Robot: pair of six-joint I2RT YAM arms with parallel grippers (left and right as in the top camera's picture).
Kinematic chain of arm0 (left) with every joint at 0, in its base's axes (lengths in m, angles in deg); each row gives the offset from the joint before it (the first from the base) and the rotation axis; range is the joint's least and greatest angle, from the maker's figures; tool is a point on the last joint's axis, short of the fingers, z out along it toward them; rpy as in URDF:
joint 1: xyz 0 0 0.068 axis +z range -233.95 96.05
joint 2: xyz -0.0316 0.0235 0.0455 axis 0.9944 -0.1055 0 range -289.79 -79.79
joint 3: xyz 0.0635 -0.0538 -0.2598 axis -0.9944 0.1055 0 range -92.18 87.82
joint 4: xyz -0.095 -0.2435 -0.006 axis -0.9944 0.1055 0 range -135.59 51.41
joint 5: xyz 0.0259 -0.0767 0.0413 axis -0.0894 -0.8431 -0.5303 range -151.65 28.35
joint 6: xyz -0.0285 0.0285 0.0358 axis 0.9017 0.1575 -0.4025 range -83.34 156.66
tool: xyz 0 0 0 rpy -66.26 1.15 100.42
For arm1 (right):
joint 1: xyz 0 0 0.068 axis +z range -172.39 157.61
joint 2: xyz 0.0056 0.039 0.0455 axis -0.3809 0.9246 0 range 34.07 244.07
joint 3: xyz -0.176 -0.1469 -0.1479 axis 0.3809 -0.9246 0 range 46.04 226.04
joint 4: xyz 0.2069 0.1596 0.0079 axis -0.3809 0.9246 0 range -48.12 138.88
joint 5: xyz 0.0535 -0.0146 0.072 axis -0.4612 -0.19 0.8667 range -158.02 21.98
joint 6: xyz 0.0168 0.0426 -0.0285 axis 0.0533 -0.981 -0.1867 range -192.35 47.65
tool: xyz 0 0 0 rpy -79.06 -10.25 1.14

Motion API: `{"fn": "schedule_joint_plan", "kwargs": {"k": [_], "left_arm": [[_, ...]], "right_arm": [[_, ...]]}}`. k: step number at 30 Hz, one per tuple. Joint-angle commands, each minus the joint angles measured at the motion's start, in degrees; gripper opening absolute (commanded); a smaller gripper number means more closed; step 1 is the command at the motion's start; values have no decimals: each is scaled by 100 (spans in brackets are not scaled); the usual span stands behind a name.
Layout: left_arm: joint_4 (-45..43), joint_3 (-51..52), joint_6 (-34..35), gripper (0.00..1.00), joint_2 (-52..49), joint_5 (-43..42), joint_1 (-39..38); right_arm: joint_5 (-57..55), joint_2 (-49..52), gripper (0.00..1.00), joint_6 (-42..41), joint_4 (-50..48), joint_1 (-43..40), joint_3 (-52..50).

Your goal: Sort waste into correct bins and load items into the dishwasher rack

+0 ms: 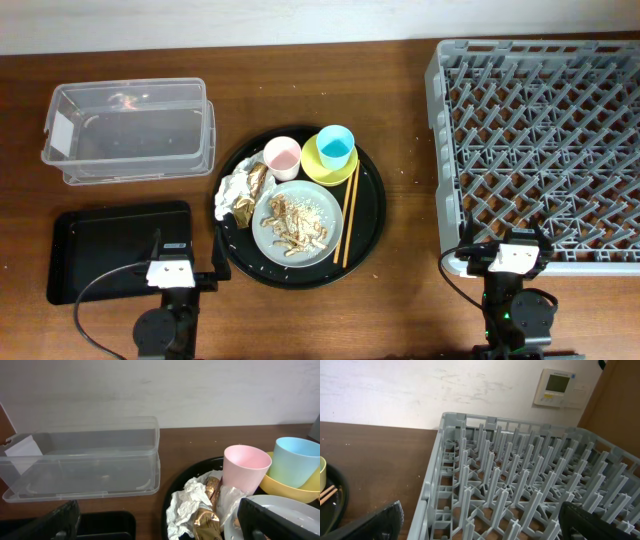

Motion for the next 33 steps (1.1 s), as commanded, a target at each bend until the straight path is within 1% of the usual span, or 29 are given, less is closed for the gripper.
{"fn": "schedule_joint_plan", "kwargs": {"k": [1, 32, 33], "left_arm": [[9, 33, 55, 100, 48, -81, -31], [9, 33, 55, 100, 48, -81, -31], [-59, 33, 63, 100, 48, -173, -31]], "right_arm": [[-175, -33, 98, -22, 28, -42, -31], [-175, -33, 98, -22, 31, -42, -31], [-175, -33, 98, -22, 28, -42, -31]]}}
